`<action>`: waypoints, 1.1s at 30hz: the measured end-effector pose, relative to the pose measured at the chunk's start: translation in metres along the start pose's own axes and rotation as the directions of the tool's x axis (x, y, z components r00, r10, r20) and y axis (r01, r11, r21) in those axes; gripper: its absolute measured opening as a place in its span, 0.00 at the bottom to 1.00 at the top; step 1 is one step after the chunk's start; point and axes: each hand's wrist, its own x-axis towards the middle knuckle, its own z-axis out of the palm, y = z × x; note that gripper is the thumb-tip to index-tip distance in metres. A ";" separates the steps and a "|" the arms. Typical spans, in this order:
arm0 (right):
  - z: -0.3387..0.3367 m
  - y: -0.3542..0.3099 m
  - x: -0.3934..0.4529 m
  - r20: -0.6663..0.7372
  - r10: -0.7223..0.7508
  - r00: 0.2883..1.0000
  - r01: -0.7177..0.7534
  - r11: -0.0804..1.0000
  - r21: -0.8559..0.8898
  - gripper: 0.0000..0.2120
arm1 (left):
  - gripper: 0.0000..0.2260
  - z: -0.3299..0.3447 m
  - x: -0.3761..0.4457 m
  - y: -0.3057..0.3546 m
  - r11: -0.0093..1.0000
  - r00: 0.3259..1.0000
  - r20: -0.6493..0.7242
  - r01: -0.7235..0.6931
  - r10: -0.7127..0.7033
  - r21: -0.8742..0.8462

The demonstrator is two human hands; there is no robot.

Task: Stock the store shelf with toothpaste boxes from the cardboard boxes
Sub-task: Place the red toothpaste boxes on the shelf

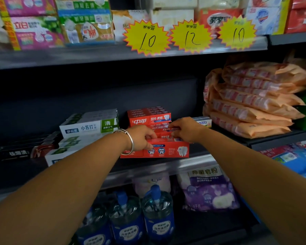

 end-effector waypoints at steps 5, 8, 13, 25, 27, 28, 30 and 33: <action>0.009 0.008 0.023 -0.034 0.026 0.999 -0.029 0.995 -0.098 0.19 | 0.16 0.003 0.013 -0.015 1.000 1.000 0.019 0.019 -0.019 -0.008; 0.016 0.015 0.030 -0.050 0.027 0.998 -0.035 0.986 -0.165 0.19 | 0.16 0.007 0.019 -0.021 0.999 0.999 0.030 0.034 -0.034 -0.019; 0.029 0.025 0.042 -0.018 0.025 1.000 -0.028 0.991 -0.133 0.19 | 0.16 0.014 0.029 -0.026 0.999 0.998 0.049 0.041 -0.039 -0.024; 0.030 0.028 0.058 0.001 -0.004 1.000 0.004 0.998 -0.067 0.17 | 0.16 0.015 0.039 -0.028 0.998 0.996 0.073 0.061 -0.059 -0.025; 0.028 0.029 0.058 -0.019 0.012 1.000 -0.013 0.999 -0.031 0.16 | 0.16 0.014 0.039 -0.028 0.998 0.995 0.078 0.060 -0.057 -0.030; 0.027 0.029 0.059 -0.029 0.017 0.999 -0.019 0.999 -0.041 0.16 | 0.16 0.014 0.040 -0.028 0.998 0.995 0.079 0.060 -0.058 -0.031; 0.024 0.032 0.059 -0.039 0.021 0.999 -0.024 0.996 -0.088 0.15 | 0.16 0.013 0.040 -0.028 0.998 0.995 0.079 0.061 -0.058 -0.033; 0.019 0.039 0.058 -0.038 0.037 0.999 -0.041 0.993 -0.109 0.15 | 0.16 0.011 0.040 -0.028 0.998 0.996 0.073 0.057 -0.054 -0.034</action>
